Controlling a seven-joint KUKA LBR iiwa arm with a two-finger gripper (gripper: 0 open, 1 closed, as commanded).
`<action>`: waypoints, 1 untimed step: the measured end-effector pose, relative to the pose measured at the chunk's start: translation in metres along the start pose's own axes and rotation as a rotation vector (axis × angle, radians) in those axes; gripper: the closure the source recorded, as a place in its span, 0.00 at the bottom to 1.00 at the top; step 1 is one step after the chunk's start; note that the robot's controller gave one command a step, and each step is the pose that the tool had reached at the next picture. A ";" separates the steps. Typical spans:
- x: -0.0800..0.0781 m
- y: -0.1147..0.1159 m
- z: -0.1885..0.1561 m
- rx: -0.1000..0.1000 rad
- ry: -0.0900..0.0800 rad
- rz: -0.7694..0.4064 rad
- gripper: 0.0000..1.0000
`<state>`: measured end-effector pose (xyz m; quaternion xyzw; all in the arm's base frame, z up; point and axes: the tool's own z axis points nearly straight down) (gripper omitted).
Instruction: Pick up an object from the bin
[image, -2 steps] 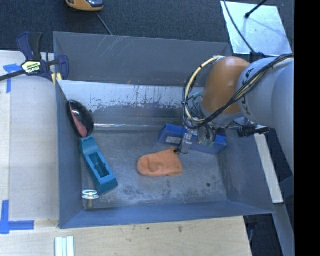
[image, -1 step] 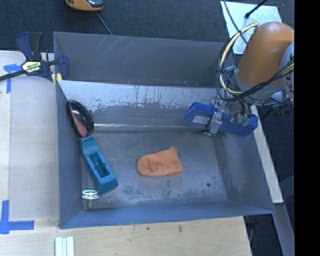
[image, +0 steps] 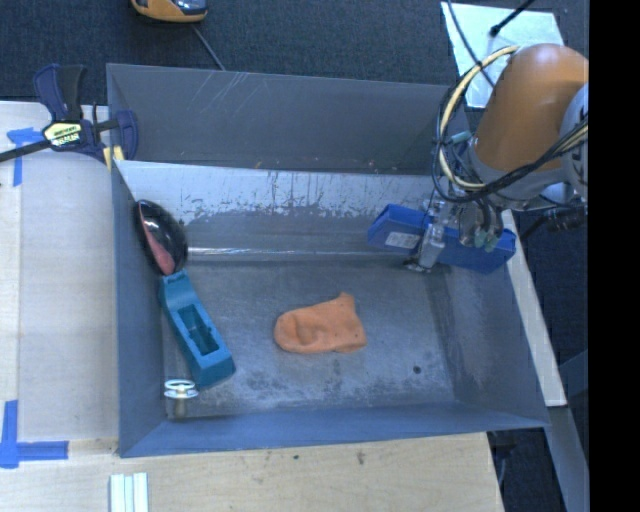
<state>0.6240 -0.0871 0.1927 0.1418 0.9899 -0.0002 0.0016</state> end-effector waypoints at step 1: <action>0.007 -0.001 -0.048 0.000 0.007 0.000 1.00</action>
Offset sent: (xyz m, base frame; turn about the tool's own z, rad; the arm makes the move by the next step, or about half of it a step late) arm -0.0018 0.0311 0.1440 -0.0233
